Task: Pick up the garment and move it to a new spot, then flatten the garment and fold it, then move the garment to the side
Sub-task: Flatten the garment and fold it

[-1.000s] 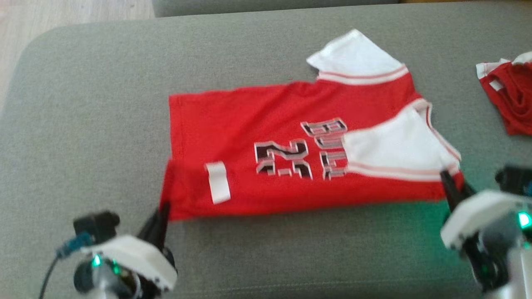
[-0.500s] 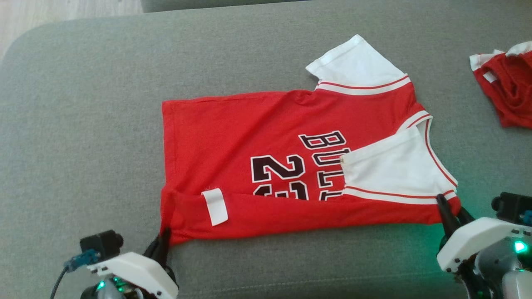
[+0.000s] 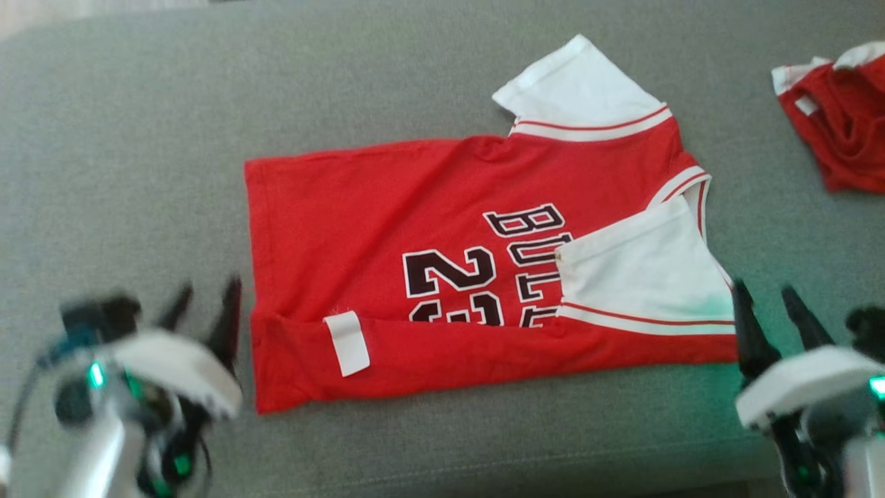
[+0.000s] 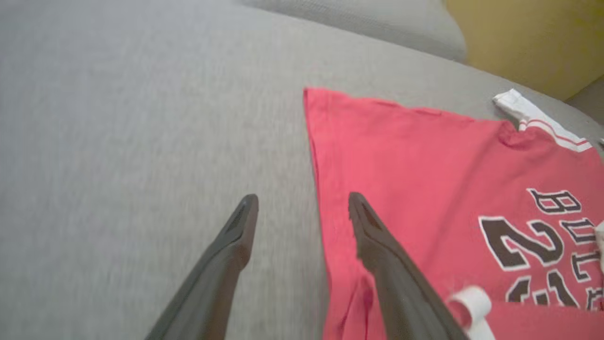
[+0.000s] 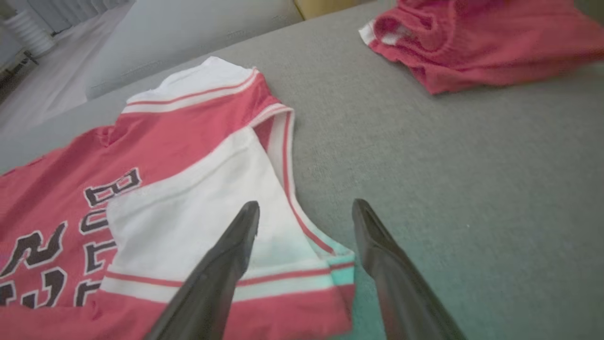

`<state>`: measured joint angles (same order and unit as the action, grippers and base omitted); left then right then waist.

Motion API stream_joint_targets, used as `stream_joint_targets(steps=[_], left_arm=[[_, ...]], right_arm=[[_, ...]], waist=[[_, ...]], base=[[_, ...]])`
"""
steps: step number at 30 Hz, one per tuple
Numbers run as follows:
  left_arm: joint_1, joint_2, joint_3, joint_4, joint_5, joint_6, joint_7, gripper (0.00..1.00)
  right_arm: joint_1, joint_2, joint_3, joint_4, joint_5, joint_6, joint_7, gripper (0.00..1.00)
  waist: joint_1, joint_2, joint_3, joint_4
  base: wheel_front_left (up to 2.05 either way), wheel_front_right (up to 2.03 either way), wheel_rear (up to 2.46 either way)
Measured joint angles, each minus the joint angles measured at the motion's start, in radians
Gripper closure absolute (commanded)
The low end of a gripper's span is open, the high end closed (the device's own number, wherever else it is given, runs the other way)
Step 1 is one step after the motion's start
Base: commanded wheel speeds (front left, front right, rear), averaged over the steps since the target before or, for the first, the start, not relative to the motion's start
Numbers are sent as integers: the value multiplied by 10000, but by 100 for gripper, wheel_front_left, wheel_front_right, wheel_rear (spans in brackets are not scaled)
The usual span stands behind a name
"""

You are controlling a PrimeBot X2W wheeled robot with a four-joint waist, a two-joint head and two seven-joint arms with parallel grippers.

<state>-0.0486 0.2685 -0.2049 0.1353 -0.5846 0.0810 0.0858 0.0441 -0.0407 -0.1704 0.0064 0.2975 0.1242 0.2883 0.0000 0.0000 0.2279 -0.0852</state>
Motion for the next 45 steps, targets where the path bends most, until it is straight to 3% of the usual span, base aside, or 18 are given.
stream_joint_targets(steps=[10,18,26,27,28,29,31,36,37,38,45], left_arm=[[-3498,903,-439,863,560,-591,1613,0],[-4746,1114,-577,1534,807,-727,2038,0],[-5560,1371,-679,1923,825,-865,2389,0],[-5588,1377,-688,1918,815,-909,2454,2],[-5600,1388,-706,1910,813,-917,2512,30],[-5613,1396,-709,1898,813,-947,2589,51],[-5615,1436,-736,1850,782,-997,2759,58],[-5514,1450,-853,1519,708,-1001,3104,63],[-5465,1453,-934,1407,706,-1001,3177,73],[-5459,1453,-988,1356,677,-997,3173,100],[-5212,1354,-1009,1049,648,-970,2451,100]], right_arm=[[-2105,-29,1417,-290,-188,0,-173,0],[-3369,-278,2098,6,-186,0,-433,0],[-3790,-420,2405,339,-169,0,-598,0],[-3839,-439,2414,343,-169,0,-598,0],[-3877,-479,2443,343,-169,0,-600,0],[-3906,-531,2466,343,-169,0,-598,0],[-3940,-656,2466,337,-169,0,-596,0],[-4095,-725,2460,286,-169,0,-579,0],[-4130,-740,2474,265,-171,0,-510,0],[-4161,-746,2499,261,-171,0,-504,0],[-4880,-941,2690,339,-171,0,-251,0]], waist=[[2,0,1297,-253],[3,0,2348,-582],[1,0,2719,-781],[1,0,2728,-786],[1,0,2730,-786],[1,0,2728,-781],[1,0,2718,-760],[1,0,2679,-645],[0,0,2673,-586],[0,0,2674,-559],[1,0,2710,-361]], base=[[0,0,0],[0,0,0],[0,0,0],[0,0,0],[0,0,0],[0,0,0],[0,0,0],[0,0,0],[0,0,0],[0,0,0],[0,0,0]])
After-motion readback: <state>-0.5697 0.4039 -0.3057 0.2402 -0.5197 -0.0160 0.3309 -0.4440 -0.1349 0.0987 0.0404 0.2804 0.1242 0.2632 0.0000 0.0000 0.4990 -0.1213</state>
